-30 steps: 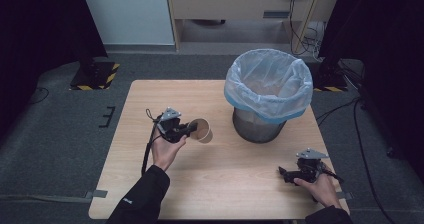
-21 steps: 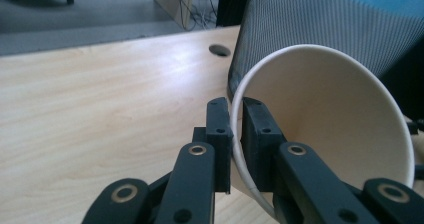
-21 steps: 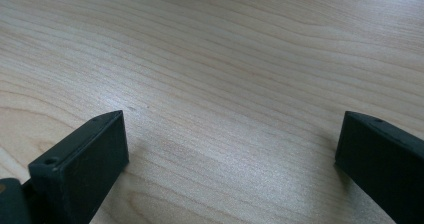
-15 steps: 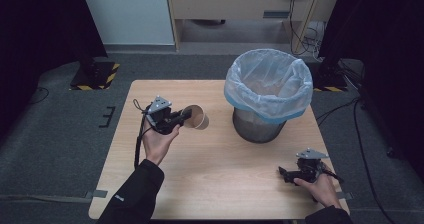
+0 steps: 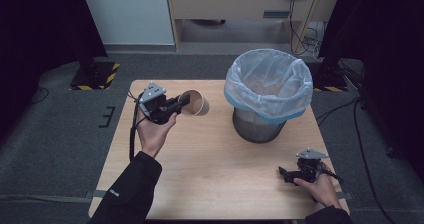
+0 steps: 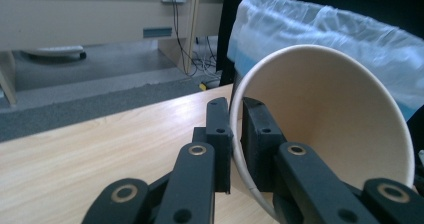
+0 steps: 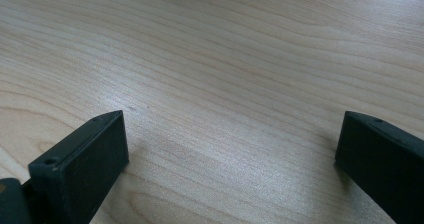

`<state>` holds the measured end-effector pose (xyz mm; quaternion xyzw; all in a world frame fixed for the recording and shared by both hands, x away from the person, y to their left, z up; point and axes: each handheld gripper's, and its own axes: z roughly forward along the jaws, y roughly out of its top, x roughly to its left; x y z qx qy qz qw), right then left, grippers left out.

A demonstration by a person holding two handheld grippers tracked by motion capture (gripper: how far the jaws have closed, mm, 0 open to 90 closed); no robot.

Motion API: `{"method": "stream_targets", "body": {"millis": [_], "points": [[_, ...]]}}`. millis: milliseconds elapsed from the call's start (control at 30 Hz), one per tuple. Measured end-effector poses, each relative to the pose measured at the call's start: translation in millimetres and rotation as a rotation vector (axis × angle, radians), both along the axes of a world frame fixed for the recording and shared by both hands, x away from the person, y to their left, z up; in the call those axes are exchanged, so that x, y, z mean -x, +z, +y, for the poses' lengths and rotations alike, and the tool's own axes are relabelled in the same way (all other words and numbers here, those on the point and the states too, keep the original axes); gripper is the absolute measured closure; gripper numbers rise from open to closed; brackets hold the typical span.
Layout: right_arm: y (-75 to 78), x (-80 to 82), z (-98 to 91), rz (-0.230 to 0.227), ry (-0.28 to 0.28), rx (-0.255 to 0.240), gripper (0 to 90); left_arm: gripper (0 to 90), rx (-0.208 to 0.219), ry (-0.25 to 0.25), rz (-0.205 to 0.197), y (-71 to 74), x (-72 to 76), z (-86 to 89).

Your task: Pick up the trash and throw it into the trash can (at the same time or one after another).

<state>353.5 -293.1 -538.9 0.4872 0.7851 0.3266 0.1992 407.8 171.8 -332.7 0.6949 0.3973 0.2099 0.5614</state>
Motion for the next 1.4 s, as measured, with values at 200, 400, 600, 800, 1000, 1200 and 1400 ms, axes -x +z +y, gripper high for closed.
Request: {"method": "stream_targets", "body": {"millis": [200,400,600,800,1000,1200,1400], "points": [[0.0,0.2,0.4,0.002,-0.004,-0.003,0.7,82.3,0.011,-0.009,-0.040,18.9,1.9,-3.9],[0.0,0.2,0.3,0.002,-0.003,-0.002,0.7,82.3,0.016,-0.017,-0.073,35.1,2.3,-9.5],[0.0,0.2,0.4,0.002,-0.004,-0.003,0.7,82.2,0.035,-0.031,-0.102,50.1,1.4,-18.9],[0.0,0.0,0.0,0.000,-0.001,0.000,0.7,82.3,0.046,-0.047,-0.133,62.1,-0.4,-31.3],[0.0,0.2,0.6,0.002,-0.006,-0.005,0.7,82.3,0.056,-0.063,-0.166,74.4,-2.5,-45.7],[-0.1,-0.3,-0.1,-0.005,0.001,0.001,0.7,82.3,0.062,-0.075,-0.192,86.8,-5.9,-59.5],[-0.1,-0.3,-0.1,-0.004,0.001,0.001,0.7,82.3,0.055,-0.084,-0.206,94.0,-10.5,-73.2]]}}
